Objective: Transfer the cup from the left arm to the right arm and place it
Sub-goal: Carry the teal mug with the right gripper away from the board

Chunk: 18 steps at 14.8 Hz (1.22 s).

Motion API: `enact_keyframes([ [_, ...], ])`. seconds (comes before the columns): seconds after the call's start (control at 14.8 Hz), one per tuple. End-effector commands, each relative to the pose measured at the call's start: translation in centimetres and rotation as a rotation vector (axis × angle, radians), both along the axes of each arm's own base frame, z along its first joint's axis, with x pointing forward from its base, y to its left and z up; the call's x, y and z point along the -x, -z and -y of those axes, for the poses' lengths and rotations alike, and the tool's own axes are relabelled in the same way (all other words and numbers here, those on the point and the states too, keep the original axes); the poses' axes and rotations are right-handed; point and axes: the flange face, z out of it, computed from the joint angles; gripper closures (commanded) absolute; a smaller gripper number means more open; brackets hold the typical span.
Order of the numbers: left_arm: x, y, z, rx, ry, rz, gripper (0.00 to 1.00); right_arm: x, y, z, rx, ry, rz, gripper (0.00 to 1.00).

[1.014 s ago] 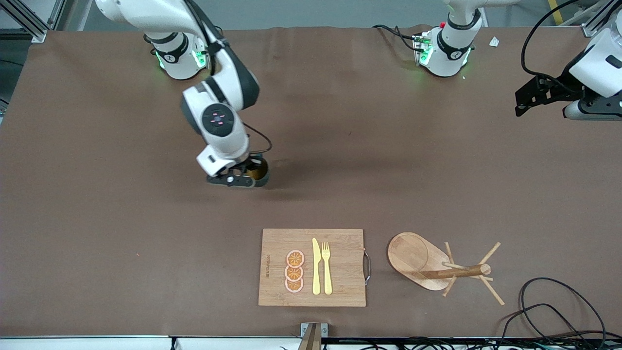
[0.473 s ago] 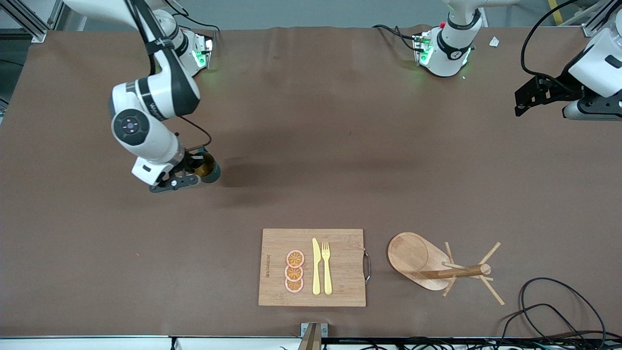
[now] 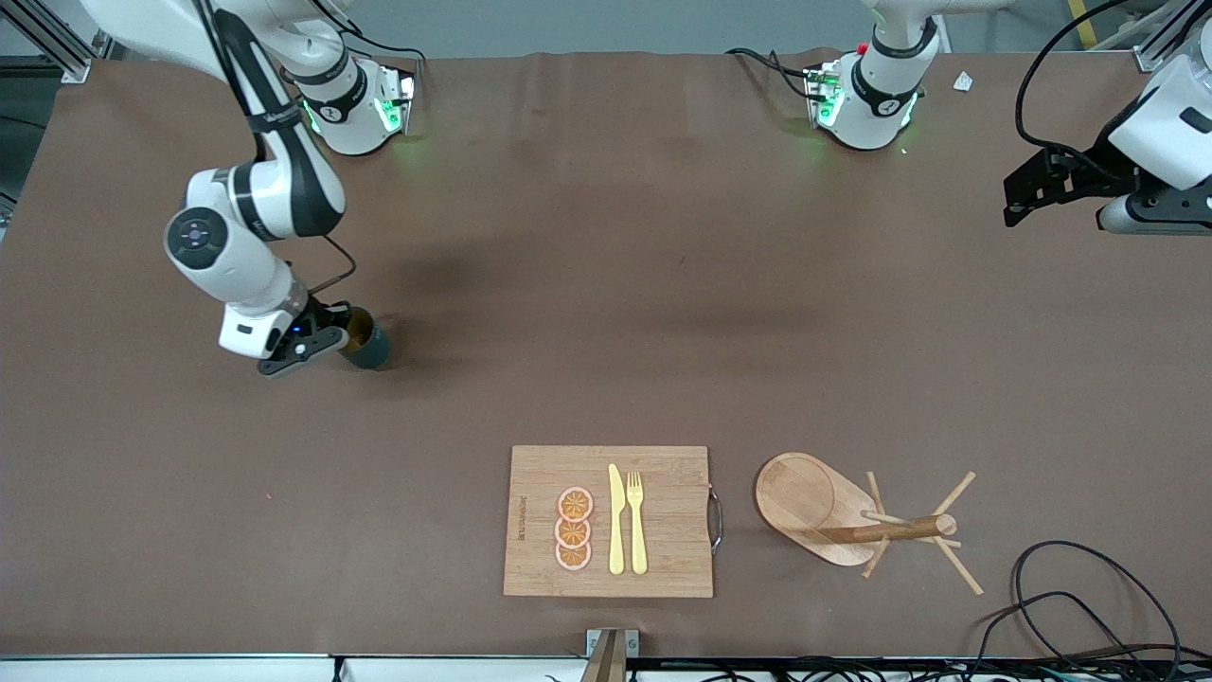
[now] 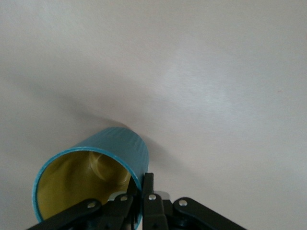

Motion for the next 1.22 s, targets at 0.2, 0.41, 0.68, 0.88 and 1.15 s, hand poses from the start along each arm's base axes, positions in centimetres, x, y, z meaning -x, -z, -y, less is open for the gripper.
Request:
enact_keyframes([
  [0.2, -0.1, -0.3, 0.0, 0.009, -0.002, 0.008, 0.00, 0.1, -0.2, 4.2, 0.006, -0.298, -0.005, 1.00],
  [0.41, -0.1, -0.3, 0.0, 0.009, -0.002, 0.008, 0.00, 0.3, 0.3, 5.2, 0.005, -0.435, -0.030, 1.00],
  [0.68, -0.1, -0.3, 0.1, 0.009, 0.001, 0.008, 0.00, 0.5, 0.4, 6.8, 0.007, -0.742, -0.055, 1.00],
  [0.88, 0.0, -0.4, 0.2, 0.009, 0.001, 0.008, 0.00, 0.5, 0.7, 8.3, 0.005, -0.828, -0.060, 1.00],
  [1.15, -0.1, -0.2, 0.1, 0.009, 0.000, 0.005, 0.00, -0.2, 0.7, 8.2, 0.056, -0.944, -0.069, 1.00],
])
